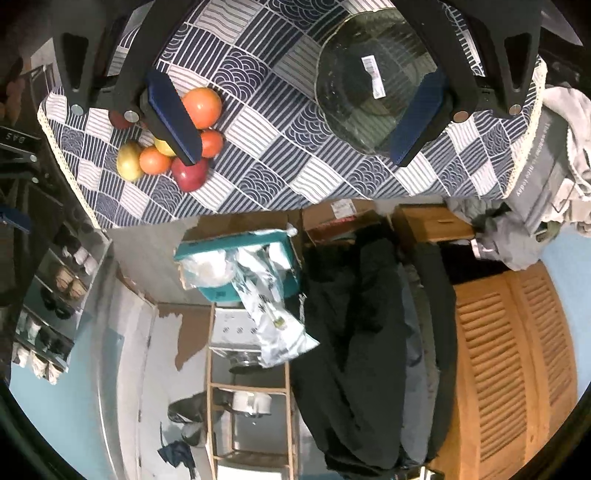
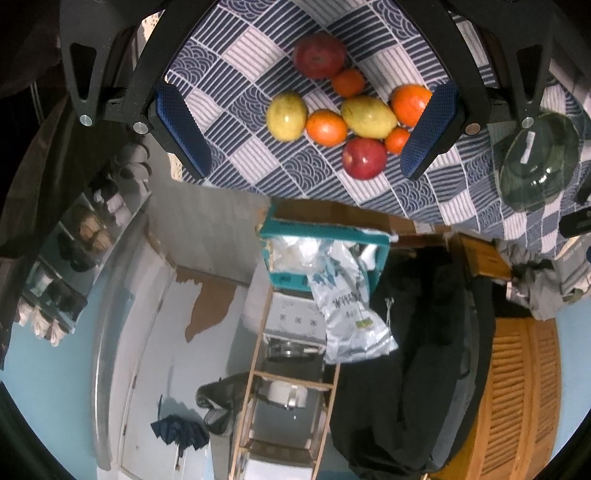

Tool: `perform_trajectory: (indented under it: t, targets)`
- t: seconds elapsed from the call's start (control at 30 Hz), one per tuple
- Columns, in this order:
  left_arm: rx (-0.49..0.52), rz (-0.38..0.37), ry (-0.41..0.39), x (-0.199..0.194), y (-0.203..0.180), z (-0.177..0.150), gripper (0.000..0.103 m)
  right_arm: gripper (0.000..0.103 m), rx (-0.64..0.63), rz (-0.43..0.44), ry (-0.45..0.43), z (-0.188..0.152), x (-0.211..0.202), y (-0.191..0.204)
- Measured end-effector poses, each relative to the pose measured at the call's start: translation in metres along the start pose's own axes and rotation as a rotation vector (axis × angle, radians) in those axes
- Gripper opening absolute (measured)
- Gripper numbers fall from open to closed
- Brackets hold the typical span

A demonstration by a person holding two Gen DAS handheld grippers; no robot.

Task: Organize fruits
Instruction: 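Close the right gripper on the red apple while the left gripper approaches the large orange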

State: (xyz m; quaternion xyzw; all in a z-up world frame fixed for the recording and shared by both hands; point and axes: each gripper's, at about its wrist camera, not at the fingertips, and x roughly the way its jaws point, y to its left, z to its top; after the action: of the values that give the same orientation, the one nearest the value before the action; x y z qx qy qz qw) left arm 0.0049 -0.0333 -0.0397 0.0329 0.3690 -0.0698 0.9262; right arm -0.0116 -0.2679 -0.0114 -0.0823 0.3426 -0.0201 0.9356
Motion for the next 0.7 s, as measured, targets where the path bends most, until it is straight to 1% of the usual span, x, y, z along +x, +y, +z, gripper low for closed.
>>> perform_trajectory:
  t: [0.3, 0.63, 0.7]
  targets:
    - [0.026, -0.010, 0.100, 0.033, -0.014, -0.022, 0.102, 0.100, 0.008, 0.037, 0.133, -0.027, 0.036, -0.004]
    - [0.009, -0.058, 0.260, 0.081, -0.025, -0.047, 0.102, 0.100, 0.056, 0.055, 0.295, -0.066, 0.074, -0.017]
    - [0.009, -0.052, 0.286, 0.089, -0.028, -0.054, 0.102, 0.100, 0.059, 0.058, 0.326, -0.074, 0.082, -0.018]
